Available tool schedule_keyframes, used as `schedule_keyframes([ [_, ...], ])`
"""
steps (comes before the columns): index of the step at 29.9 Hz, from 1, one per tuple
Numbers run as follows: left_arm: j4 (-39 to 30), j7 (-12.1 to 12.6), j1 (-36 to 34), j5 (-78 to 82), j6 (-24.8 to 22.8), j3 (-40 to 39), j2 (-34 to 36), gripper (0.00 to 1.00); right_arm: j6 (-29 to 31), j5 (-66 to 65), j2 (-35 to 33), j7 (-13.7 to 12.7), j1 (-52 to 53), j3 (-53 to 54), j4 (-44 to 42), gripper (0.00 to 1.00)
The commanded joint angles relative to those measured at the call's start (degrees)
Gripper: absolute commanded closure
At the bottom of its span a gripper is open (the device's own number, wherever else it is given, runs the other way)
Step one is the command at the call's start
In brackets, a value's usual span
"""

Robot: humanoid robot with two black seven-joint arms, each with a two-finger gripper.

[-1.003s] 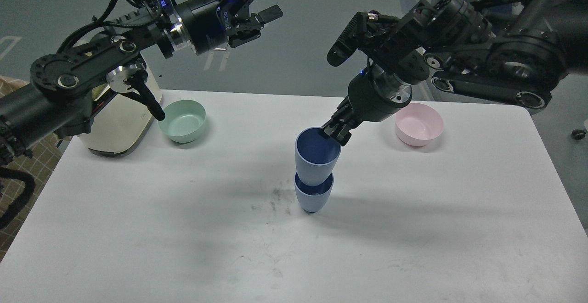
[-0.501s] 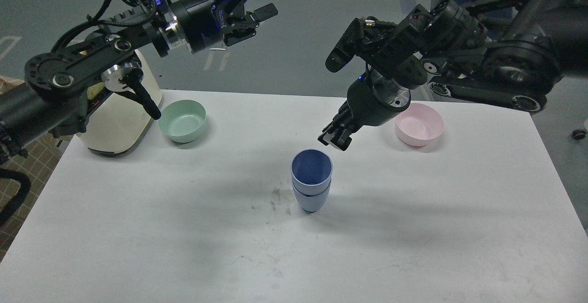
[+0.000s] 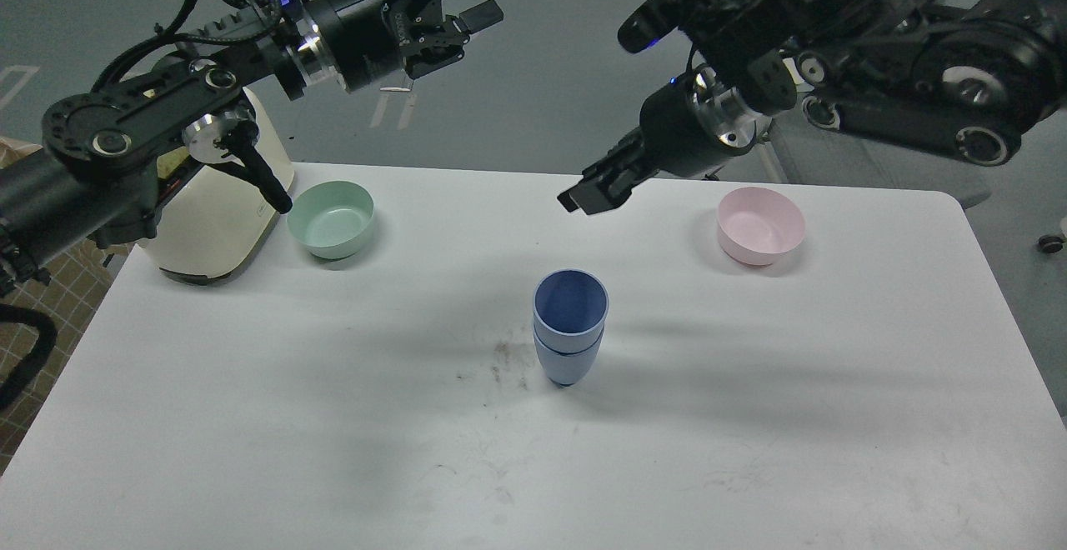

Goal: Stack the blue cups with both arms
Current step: 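Release the stacked cup and raise the right gripper away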

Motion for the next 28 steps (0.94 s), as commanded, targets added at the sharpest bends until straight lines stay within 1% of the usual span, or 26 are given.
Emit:
schedule_keyframes([
  [1, 1.23, 0.83, 1.01, -0.07, 0.00, -1.40, 0.01, 0.05, -0.55, 14.53, -6.59, -0.01, -3.48, 3.83, -3.93, 0.21],
  [3, 1.85, 1.01, 1.80, -0.15, 0.00, -2.28, -0.08, 0.05, -0.55, 18.34, -8.80, -0.01, -5.86, 6.03, -4.99, 0.21],
  [5, 2.98, 1.10, 3.03, -0.76, 0.00, -4.29, -0.86, 0.05, -0.72, 25.27, -12.66, -0.01, -12.43, 13.29, -8.14, 0.20],
  [8, 4.57, 1.10, 4.87, -2.52, 0.00, -5.71, -1.39, 0.05, -0.90, 31.18, -13.82, -0.01, -20.44, 22.45, -11.75, 0.19],
  [9, 5.01, 1.01, 5.40, -3.05, 0.00, -5.97, -1.66, 0.05, -1.16, 32.50, -13.91, -0.01, -22.47, 24.91, -12.46, 0.17],
  [10, 6.14, 1.10, 6.28, -4.19, 0.00, -6.49, -2.53, 0.05, -2.12, 35.12, -13.82, -0.01, -26.57, 29.81, -13.94, 0.12],
  [11, 6.76, 1.01, 6.72, -4.72, 0.00, -6.76, -3.06, 0.05, -2.57, 36.28, -13.65, -0.01, -28.70, 32.03, -14.66, 0.10],
  [12, 8.16, 1.01, 7.68, -5.68, 0.00, -7.29, -4.28, 0.05, -3.53, 37.33, -13.30, -0.01, -32.90, 36.49, -15.71, 0.06],
  [13, 9.66, 1.01, 8.74, -6.65, 0.00, -7.81, -5.51, 0.05, -3.88, 37.52, -12.95, -0.01, -36.86, 41.58, -16.50, 0.04],
  [15, 11.33, 0.92, 9.71, -7.53, 0.00, -8.52, -6.49, 0.05, -3.89, 37.61, -12.16, -0.01, -40.57, 45.92, -17.12, 0.04],
  [16, 12.73, 0.92, 10.76, -7.89, 0.00, -9.04, -7.54, 0.05, -3.98, 37.61, -10.59, -0.01, -43.90, 49.25, -18.52, 0.04],
  [19, 16.25, 0.83, 13.31, -7.98, 0.00, -10.10, -10.00, 0.05, -3.89, 37.70, -5.75, -0.01, -49.45, 55.76, -22.73, 0.04],
  [21, 18.10, 0.83, 14.19, -8.06, 0.00, -10.80, -11.23, 0.05, -3.89, 37.78, -4.34, -0.01, -51.74, 58.58, -24.41, 0.04],
  [25, 20.39, 0.75, 15.34, -8.15, 0.00, -12.30, -12.82, 0.04, -4.06, 37.87, -1.88, -0.01, -55.08, 62.19, -25.03, 0.04],
  [28, 20.83, 0.66, 15.95, -8.15, 0.00, -12.39, -13.09, 0.04, -4.06, 37.96, -1.34, -0.01, -56.32, 63.08, -25.03, 0.04],
])
